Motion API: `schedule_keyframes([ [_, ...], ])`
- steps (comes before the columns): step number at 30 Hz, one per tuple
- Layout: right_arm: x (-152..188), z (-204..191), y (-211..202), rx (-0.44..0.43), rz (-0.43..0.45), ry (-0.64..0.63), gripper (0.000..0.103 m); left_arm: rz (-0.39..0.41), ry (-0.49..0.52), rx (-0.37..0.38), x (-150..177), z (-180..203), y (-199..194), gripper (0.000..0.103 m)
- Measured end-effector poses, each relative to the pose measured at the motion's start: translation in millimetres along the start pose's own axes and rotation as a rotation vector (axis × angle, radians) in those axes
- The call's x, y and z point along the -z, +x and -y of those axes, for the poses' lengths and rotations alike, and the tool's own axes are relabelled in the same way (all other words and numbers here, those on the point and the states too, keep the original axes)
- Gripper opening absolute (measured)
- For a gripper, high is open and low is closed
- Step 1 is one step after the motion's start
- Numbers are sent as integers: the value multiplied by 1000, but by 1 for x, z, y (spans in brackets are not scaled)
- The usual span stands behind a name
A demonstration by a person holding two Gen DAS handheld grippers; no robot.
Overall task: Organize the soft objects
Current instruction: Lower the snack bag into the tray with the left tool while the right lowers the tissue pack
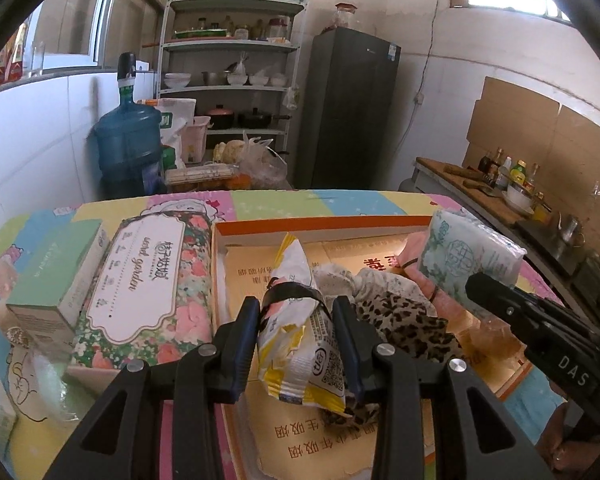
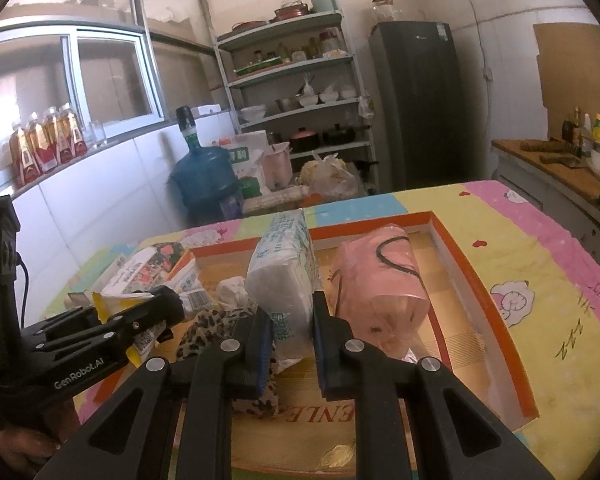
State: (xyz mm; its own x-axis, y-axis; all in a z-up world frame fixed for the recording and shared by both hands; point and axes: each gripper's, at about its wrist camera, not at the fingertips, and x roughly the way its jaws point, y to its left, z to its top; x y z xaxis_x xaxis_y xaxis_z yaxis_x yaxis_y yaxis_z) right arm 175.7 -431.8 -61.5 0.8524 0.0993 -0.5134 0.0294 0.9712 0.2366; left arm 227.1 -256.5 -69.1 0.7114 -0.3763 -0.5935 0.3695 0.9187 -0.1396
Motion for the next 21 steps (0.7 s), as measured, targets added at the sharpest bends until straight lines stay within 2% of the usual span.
schedule_keyframes([
  [12,0,4,15,-1,-68,15,21,-43,-5,-3,5,4,12,39],
  [21,1,4,17,-1,-71,10,23,-58,-10,1,6,5,15,39],
])
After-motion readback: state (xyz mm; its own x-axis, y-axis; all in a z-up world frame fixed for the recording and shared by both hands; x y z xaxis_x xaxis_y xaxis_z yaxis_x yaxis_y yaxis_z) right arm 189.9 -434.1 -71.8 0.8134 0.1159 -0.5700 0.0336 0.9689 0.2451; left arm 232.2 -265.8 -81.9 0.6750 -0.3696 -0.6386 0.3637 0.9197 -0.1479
